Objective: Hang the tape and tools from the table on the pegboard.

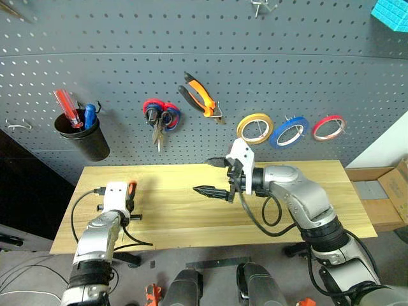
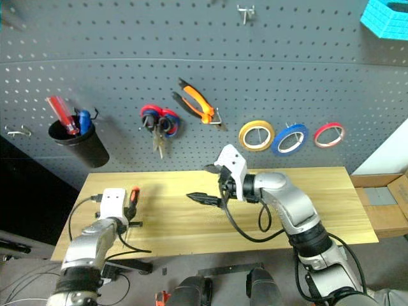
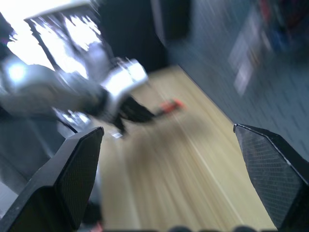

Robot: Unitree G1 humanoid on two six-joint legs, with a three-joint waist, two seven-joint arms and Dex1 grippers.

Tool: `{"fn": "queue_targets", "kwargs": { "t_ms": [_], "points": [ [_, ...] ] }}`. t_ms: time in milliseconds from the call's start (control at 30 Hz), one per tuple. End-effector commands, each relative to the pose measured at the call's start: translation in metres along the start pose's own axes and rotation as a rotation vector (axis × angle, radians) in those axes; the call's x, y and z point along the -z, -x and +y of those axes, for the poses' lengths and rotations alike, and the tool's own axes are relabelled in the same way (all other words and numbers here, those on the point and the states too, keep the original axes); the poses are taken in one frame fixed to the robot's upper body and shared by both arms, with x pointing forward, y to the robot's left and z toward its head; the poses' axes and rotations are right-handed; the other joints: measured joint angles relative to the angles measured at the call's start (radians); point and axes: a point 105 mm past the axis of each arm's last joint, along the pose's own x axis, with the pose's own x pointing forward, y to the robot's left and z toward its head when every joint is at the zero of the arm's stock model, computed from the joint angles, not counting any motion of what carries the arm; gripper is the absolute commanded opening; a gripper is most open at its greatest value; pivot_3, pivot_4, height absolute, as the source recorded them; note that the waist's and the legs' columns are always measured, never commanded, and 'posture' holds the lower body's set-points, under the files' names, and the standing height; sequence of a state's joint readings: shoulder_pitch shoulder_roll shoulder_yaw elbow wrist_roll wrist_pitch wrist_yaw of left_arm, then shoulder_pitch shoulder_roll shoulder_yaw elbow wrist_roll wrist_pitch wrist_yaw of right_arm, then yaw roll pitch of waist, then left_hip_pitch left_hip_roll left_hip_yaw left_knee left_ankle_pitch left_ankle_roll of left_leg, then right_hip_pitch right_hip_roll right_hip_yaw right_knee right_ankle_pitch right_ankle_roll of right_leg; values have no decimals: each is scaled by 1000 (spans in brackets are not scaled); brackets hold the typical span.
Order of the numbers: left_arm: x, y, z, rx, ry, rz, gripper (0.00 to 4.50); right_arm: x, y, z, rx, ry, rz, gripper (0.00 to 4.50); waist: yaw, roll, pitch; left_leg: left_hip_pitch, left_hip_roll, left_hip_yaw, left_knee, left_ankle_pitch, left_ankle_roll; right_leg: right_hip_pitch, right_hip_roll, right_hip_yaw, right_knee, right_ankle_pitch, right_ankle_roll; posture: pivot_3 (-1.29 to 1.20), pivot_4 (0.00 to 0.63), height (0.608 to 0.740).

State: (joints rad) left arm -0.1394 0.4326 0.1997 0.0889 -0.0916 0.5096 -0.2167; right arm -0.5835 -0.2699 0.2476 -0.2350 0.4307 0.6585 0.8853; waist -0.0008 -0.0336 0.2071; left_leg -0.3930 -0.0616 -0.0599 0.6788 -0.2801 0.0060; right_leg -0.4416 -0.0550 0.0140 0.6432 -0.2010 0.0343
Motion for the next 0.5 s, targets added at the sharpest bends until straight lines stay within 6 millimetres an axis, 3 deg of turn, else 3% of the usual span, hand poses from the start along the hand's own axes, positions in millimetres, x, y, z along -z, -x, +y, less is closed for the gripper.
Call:
{"fn": "queue_targets", "kwargs": {
  "t_ms": [33,167,300,500],
  "points": [
    [-78,30,-25,73,-106,-405,448,-37,1,19,-120,65,-121,4500,4,0,0,0,0,0,0,0,0,0,0,0,0,0,0,65,163,740],
    [-118,66,-34,43,-141,-671,448,-43,-6,14,-99,120,-120,4500,17,-1,-2,1,0,0,0,0,1,1,0,0,0,0,0,82,154,740],
    [-156,102,-8,-90,-44,-874,448,-57,-10,7,-72,165,-165,4500,16,-1,-2,1,0,1,0,0,0,0,0,0,1,0,0,105,151,740],
    [-212,126,20,-161,25,-1050,448,-80,-22,-9,30,224,-244,4500,26,-3,-4,1,0,1,1,0,0,0,1,-4,2,0,0,122,135,740]
  ]
}}
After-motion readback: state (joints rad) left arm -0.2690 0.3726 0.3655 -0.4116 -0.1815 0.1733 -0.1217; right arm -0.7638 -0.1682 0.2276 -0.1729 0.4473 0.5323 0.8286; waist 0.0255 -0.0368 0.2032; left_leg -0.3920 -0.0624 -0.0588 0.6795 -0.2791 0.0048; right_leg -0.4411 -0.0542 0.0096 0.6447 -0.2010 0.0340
